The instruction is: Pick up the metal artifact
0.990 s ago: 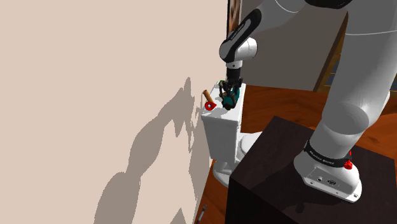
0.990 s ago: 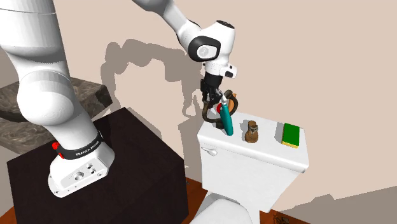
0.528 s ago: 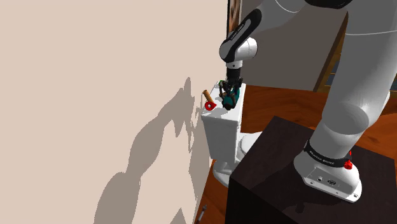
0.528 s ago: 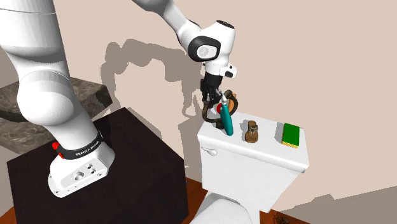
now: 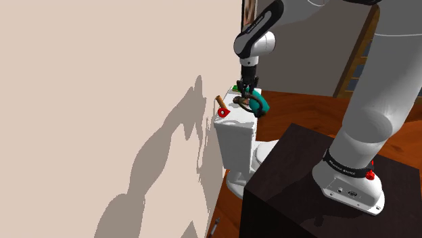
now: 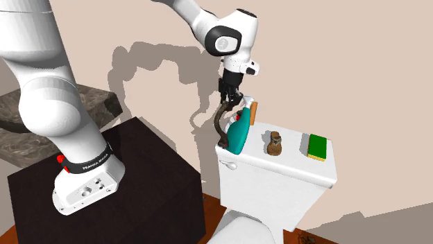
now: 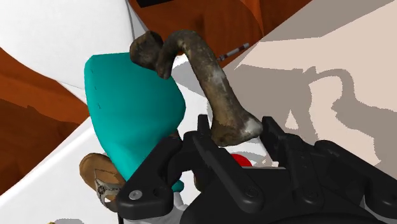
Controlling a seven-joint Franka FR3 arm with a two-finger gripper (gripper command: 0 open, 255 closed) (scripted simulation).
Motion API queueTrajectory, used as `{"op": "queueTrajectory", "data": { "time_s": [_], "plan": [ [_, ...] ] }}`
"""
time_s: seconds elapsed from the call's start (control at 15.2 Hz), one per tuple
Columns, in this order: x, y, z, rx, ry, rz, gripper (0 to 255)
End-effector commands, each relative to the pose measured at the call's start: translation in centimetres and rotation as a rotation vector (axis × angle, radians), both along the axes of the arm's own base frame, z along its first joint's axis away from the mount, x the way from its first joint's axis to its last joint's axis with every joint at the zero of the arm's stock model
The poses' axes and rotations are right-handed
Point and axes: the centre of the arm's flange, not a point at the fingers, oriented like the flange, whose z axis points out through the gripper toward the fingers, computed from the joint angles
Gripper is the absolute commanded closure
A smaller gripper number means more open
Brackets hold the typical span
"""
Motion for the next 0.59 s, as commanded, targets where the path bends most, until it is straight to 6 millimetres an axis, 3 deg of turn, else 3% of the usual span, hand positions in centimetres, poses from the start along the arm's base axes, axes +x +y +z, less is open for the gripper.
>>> {"op": "queueTrajectory", "data": {
  "time_s": [0.0, 0.4, 0.53],
  "plan": [
    [0.0, -0.1, 1.1, 0.0, 0.0, 0.0, 255],
    [0.0, -0.1, 4.2, 0.0, 0.0, 0.0, 255],
    [0.0, -0.1, 4.3, 0.0, 0.0, 0.0, 255]
  ]
}}
